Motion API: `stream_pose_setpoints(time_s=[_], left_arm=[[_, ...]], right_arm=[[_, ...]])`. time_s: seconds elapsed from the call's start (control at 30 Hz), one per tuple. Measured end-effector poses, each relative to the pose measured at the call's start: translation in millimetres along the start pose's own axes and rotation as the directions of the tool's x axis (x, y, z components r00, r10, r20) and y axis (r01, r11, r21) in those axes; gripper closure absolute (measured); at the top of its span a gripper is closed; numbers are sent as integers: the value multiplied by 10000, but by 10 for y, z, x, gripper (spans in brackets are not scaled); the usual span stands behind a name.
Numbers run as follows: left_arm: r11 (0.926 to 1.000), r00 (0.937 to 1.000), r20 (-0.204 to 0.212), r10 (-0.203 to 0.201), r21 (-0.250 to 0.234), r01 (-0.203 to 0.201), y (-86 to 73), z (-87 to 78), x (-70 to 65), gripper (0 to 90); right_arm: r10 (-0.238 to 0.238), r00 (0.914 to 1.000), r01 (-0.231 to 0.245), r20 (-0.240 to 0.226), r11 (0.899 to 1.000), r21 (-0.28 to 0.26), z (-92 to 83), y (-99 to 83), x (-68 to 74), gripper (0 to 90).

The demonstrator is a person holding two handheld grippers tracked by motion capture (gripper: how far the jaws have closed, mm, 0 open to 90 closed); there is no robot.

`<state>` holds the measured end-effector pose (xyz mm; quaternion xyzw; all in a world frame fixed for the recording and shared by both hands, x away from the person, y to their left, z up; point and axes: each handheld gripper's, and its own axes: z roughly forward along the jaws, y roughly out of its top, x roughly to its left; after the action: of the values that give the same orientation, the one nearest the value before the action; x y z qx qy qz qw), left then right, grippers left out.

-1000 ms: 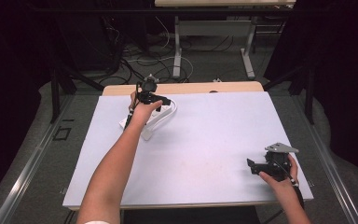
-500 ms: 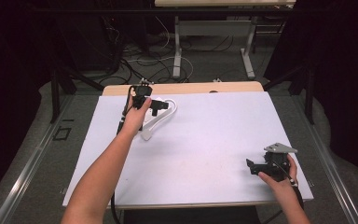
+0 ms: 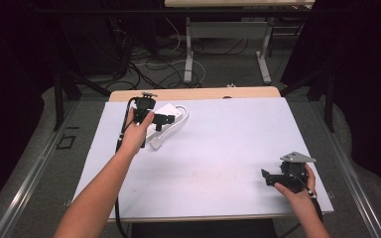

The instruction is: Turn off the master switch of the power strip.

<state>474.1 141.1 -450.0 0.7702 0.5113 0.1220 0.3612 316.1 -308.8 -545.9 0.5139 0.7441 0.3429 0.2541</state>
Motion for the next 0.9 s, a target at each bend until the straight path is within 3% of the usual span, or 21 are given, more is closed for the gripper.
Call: stream_pose_setpoints(time_s=[0.43,0.67,0.9], left_arm=[[9997,9993,310,-213,-65,215,-345,-129,65,4],[10000,9987,503,35,-78,-31,-499,-216,48,3],[10000,9967,809,3,-98,5,-648,-266,12,4]], right_arm=[[-35,9999,38,-139,9997,248,31,-1,28,29],[-71,9998,76,-176,9996,265,31,-2,21,21],[16,9998,-11,-202,9997,252,22,1,18,9]])
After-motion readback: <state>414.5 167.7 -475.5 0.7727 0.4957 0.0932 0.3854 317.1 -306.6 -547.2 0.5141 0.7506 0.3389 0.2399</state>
